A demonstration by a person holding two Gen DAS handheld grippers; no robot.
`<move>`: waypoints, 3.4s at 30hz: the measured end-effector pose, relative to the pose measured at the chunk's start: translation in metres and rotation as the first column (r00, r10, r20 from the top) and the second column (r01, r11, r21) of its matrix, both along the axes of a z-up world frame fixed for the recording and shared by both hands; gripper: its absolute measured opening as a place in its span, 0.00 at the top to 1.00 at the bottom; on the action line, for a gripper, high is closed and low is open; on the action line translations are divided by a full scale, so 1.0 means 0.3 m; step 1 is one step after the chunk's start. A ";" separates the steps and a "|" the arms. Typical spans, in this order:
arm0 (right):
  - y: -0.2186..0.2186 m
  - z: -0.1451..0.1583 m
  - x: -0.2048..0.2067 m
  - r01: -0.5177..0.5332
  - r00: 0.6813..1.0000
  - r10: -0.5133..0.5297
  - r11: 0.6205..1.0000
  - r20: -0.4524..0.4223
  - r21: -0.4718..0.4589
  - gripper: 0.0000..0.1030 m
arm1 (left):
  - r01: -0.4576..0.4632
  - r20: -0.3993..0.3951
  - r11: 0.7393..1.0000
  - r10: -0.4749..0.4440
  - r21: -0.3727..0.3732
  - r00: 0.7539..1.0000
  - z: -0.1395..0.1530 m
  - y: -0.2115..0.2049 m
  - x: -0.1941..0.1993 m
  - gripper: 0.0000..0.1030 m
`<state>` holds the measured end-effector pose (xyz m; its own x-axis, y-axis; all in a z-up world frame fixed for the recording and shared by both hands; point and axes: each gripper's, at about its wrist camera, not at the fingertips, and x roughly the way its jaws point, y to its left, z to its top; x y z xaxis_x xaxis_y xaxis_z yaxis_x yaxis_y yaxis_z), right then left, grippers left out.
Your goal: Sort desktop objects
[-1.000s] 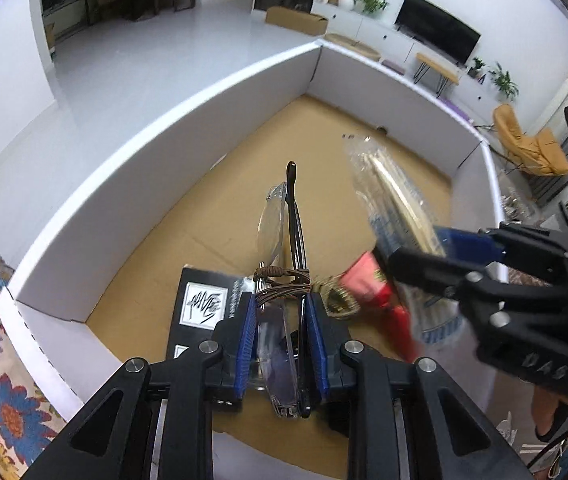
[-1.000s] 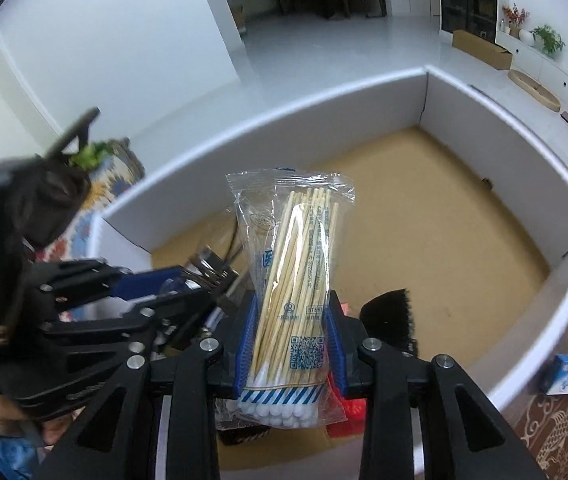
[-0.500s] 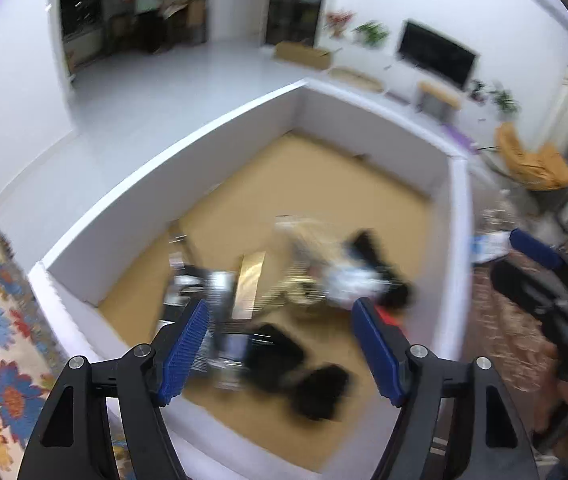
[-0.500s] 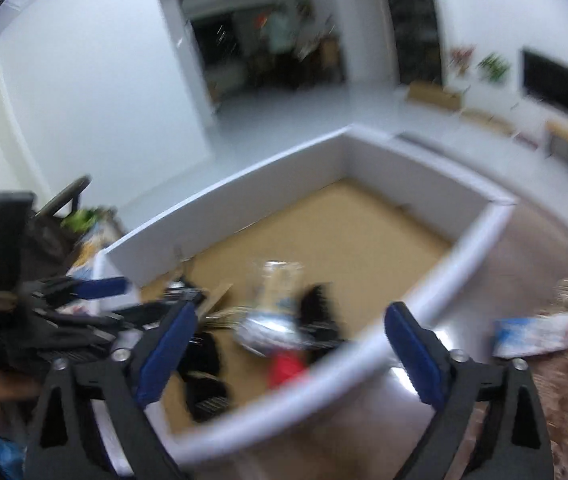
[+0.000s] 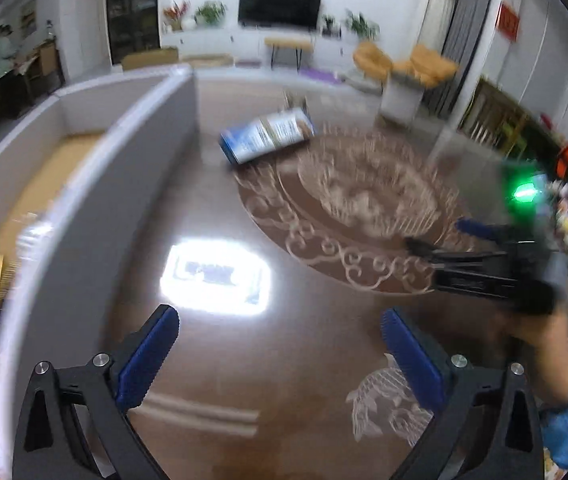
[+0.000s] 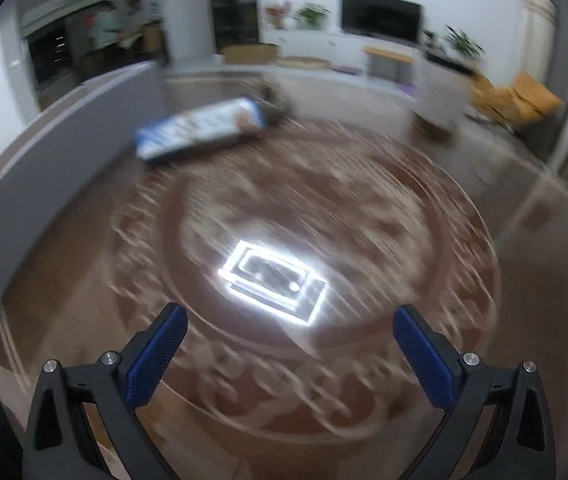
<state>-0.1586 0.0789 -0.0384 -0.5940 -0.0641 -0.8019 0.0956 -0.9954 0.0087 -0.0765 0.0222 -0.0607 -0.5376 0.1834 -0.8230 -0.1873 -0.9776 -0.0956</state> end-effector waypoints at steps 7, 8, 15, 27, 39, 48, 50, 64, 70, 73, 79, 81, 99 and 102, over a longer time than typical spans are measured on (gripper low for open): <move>0.096 -0.050 0.028 0.076 0.997 -0.076 0.997 0.016 0.008 0.00 | 0.009 0.040 0.999 -0.007 -0.045 0.999 -0.163 0.138 -0.125 0.00; 0.103 -0.058 0.026 0.081 0.996 -0.082 0.997 0.019 0.009 0.00 | 0.014 0.035 0.998 -0.012 -0.059 0.999 -0.170 0.147 -0.129 0.00; 0.083 -0.067 0.033 0.080 0.997 -0.080 0.997 0.018 0.025 0.00 | 0.032 0.028 0.994 -0.029 -0.104 0.999 -0.223 0.157 -0.152 0.00; 0.082 -0.071 0.028 0.088 0.996 -0.089 0.996 0.019 0.027 0.00 | 0.041 -0.008 0.995 -0.042 -0.091 0.999 -0.229 0.151 -0.142 0.00; 0.082 -0.072 0.028 0.089 0.996 -0.089 0.996 0.019 0.027 0.00 | 0.031 -0.009 0.995 -0.032 -0.094 0.999 -0.230 0.146 -0.139 0.00; 0.082 -0.071 0.029 0.089 0.996 -0.090 0.996 0.019 0.027 0.00 | 0.031 -0.009 0.995 -0.032 -0.094 0.999 -0.229 0.146 -0.138 0.00; 0.082 -0.071 0.029 0.090 0.996 -0.090 0.996 0.019 0.027 0.00 | 0.031 -0.009 0.995 -0.032 -0.094 0.999 -0.229 0.145 -0.138 0.00; 0.082 -0.072 0.029 0.090 0.996 -0.090 0.996 0.019 0.027 0.00 | 0.030 -0.009 0.995 -0.031 -0.093 0.999 -0.228 0.146 -0.137 0.00; 0.082 -0.072 0.029 0.090 0.996 -0.091 0.996 0.019 0.027 0.00 | 0.030 -0.009 0.995 -0.031 -0.093 0.999 -0.228 0.146 -0.138 0.00; 0.082 -0.072 0.029 0.090 0.996 -0.091 0.996 0.019 0.027 0.00 | 0.030 -0.009 0.995 -0.031 -0.093 0.999 -0.228 0.146 -0.138 0.00; 0.082 -0.072 0.028 0.091 0.996 -0.091 0.996 0.019 0.027 0.00 | 0.033 -0.009 0.995 -0.034 -0.093 0.999 -0.228 0.146 -0.134 0.00; 0.082 -0.072 0.029 0.091 0.996 -0.091 0.996 0.019 0.026 0.00 | 0.038 -0.008 0.995 -0.039 -0.094 0.999 -0.227 0.147 -0.129 0.00; 0.081 -0.072 0.028 0.092 0.996 -0.092 0.995 0.019 0.026 0.00 | 0.180 0.032 0.961 -0.178 -0.210 0.984 -0.017 -0.043 -0.545 0.00; 0.081 -0.072 0.028 0.092 0.996 -0.092 0.995 0.019 0.026 0.00 | 0.232 0.034 0.938 -0.231 -0.256 0.972 -0.023 -0.027 -0.642 0.00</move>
<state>-0.1502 0.1033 -0.0599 -0.5804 0.0108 -0.8143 0.0036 -0.9999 -0.0158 -0.2691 0.0141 -0.0675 -0.5023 0.0848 -0.8605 -0.4115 -0.8987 0.1516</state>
